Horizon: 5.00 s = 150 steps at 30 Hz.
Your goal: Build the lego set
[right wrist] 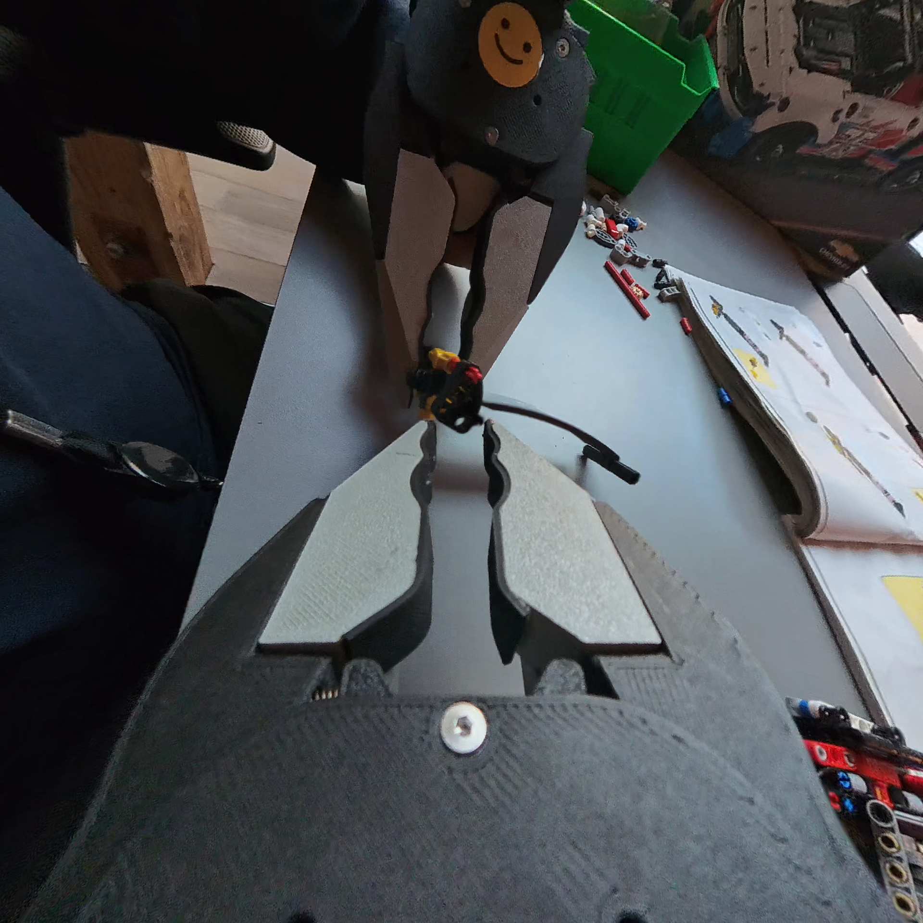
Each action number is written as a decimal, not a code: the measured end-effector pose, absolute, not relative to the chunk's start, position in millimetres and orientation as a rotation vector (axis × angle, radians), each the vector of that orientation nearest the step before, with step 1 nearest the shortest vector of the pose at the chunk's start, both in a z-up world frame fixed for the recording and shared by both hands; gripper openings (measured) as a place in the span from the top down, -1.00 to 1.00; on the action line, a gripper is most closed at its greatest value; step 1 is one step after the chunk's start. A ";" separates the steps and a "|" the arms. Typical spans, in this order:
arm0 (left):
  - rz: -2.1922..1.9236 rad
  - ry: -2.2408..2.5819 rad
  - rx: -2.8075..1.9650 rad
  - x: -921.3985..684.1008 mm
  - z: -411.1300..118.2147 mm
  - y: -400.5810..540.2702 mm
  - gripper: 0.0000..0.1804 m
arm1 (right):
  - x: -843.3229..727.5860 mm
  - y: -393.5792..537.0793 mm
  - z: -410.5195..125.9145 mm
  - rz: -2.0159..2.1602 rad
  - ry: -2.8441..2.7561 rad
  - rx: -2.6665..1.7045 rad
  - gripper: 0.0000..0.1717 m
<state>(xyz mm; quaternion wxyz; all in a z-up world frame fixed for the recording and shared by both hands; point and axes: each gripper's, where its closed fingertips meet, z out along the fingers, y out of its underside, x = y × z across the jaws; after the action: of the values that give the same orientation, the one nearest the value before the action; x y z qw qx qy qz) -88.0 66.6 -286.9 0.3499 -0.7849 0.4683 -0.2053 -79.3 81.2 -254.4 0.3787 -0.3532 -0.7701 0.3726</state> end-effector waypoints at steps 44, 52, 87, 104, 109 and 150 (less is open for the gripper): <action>-0.487 1.130 -2.077 -99.0 -282.2 71.7 0.81 | -84.3 81.6 -253.0 1.061 -1.950 -1.020 0.80; -0.526 1.052 -2.018 -88.3 -257.3 78.1 0.76 | -84.5 79.3 -255.7 1.017 -1.967 -0.990 0.87; -0.539 0.922 -1.889 -86.3 -248.9 85.4 0.89 | -91.5 87.7 -259.8 1.152 -2.107 -0.947 0.88; -0.484 0.890 -1.843 -99.8 -246.9 76.4 0.90 | -108.2 80.2 -258.6 1.165 -2.178 -0.721 0.97; -0.413 0.848 -1.820 -104.9 -242.8 77.3 0.90 | -110.4 80.5 -258.1 1.161 -2.164 -0.732 1.00; 0.225 1.211 -1.784 -138.2 -258.4 70.3 0.73 | -123.4 82.0 -256.6 0.641 -1.973 -0.715 0.83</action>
<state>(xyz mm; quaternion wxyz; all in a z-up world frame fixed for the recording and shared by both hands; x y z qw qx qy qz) -138.2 70.3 -258.4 0.4678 -0.7274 0.4936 0.0918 -123.4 82.0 -256.6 0.4564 -0.2900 -0.8001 0.2598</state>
